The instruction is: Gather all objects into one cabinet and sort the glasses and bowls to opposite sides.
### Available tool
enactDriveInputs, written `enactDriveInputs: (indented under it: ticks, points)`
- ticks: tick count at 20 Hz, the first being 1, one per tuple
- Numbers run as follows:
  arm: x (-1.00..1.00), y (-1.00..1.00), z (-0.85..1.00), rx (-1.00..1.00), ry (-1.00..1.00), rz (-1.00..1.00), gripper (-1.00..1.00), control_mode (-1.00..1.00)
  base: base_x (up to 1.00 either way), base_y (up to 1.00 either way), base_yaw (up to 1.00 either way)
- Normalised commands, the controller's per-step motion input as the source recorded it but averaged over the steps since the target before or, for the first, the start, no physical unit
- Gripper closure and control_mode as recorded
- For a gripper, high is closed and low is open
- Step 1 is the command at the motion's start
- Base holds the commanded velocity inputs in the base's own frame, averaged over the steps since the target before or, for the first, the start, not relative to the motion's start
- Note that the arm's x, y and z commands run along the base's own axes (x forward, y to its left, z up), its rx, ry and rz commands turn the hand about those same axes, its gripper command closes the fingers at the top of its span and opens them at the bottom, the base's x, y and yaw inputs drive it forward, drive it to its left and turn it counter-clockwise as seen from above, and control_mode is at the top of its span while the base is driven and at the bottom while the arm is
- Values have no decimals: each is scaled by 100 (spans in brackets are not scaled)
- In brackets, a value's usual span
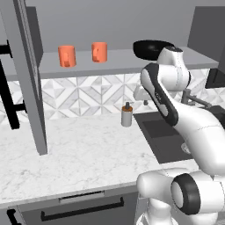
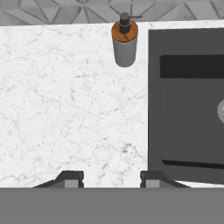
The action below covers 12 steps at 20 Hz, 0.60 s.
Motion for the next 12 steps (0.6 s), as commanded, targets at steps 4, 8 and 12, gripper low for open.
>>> enactDriveInputs:
  ticks: [4, 8, 12]
  points:
    - [-47, 0, 0, 0, -1, 0, -100, -100, 0, 0, 0]
    - [-100, 0, 0, -1, -9, 0, -100, -100, 0, 0, 0]
    - [-88, 24, 2, -14, -6, 0, -100, -100, 0, 0, 0]
